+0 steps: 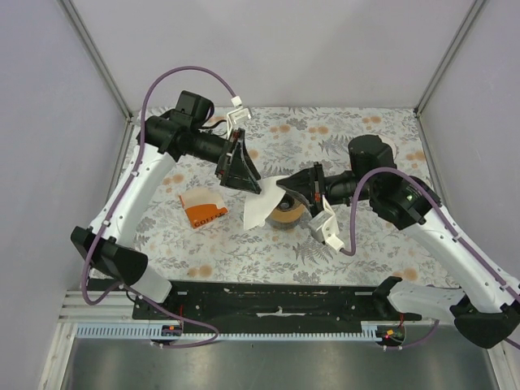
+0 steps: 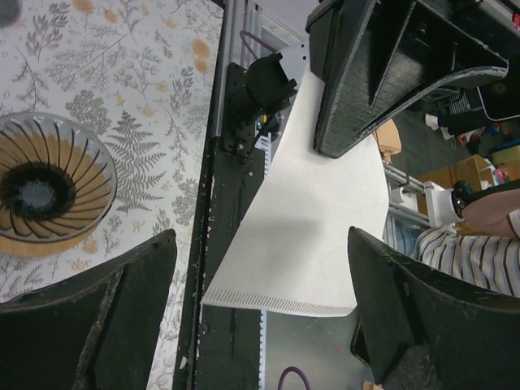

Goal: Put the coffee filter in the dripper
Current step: Adjust the coffee filter.

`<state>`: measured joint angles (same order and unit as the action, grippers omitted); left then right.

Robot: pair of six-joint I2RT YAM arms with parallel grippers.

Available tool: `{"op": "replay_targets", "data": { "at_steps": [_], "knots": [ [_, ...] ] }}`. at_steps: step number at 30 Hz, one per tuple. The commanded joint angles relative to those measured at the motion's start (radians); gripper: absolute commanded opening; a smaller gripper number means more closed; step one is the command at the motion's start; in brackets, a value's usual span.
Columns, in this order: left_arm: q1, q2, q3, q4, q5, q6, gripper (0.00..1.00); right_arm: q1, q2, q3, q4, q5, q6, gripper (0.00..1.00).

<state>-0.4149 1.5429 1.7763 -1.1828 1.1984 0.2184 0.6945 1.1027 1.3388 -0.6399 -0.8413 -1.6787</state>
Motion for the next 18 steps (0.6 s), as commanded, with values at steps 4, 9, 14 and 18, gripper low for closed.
{"op": "replay_targets", "data": {
  "at_steps": [4,9,14,18],
  "knots": [
    [-0.068,0.055,0.069,-0.043,0.029,0.16,0.86,-0.062,0.071,0.056,0.017,-0.068,-0.125,0.0],
    [-0.068,0.098,0.123,-0.113,0.039,0.208,0.35,-0.102,0.075,0.053,0.031,-0.108,-0.139,0.0],
    [-0.068,0.111,0.144,-0.129,0.033,0.196,0.02,-0.125,0.097,0.043,0.052,-0.113,-0.139,0.0],
    [-0.065,0.105,0.166,-0.11,-0.003,0.159,0.02,-0.138,0.092,0.01,0.146,-0.119,-0.096,0.01]
  ]
}}
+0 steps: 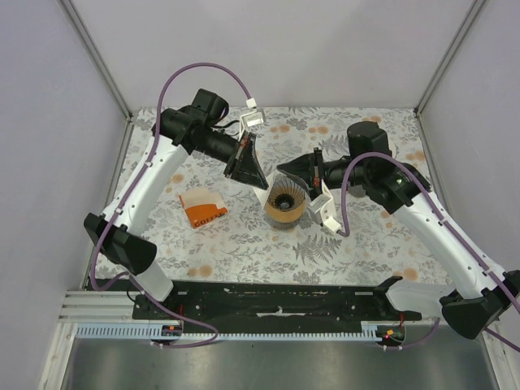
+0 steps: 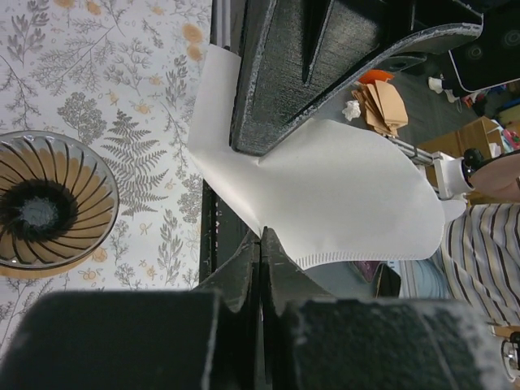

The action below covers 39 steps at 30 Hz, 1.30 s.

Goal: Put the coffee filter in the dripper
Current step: Adjust the coffee filter.

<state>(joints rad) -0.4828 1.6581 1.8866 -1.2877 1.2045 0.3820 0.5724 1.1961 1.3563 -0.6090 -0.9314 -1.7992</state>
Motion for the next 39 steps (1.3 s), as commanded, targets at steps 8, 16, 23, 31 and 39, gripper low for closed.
{"op": "replay_targets", "data": {
  "at_steps": [8,16,23,31,39],
  "knots": [
    [0.027,-0.043,0.06,0.106,-0.115,-0.127,0.02,-0.039,-0.044,-0.132,0.453,0.029,0.255,0.97],
    [0.062,-0.055,0.21,0.137,-0.29,-0.117,0.02,-0.066,-0.119,-0.361,1.18,0.365,1.057,0.98],
    [0.064,-0.104,0.22,0.286,-0.369,-0.166,0.02,-0.115,-0.084,-0.169,0.752,0.355,1.579,0.98],
    [0.062,-0.139,0.209,0.307,-0.364,-0.189,0.02,-0.149,-0.118,-0.266,0.727,-0.015,1.756,0.65],
    [0.05,-0.156,0.184,0.3,-0.367,-0.169,0.02,-0.155,-0.064,-0.231,0.635,-0.176,1.765,0.38]
  ]
}}
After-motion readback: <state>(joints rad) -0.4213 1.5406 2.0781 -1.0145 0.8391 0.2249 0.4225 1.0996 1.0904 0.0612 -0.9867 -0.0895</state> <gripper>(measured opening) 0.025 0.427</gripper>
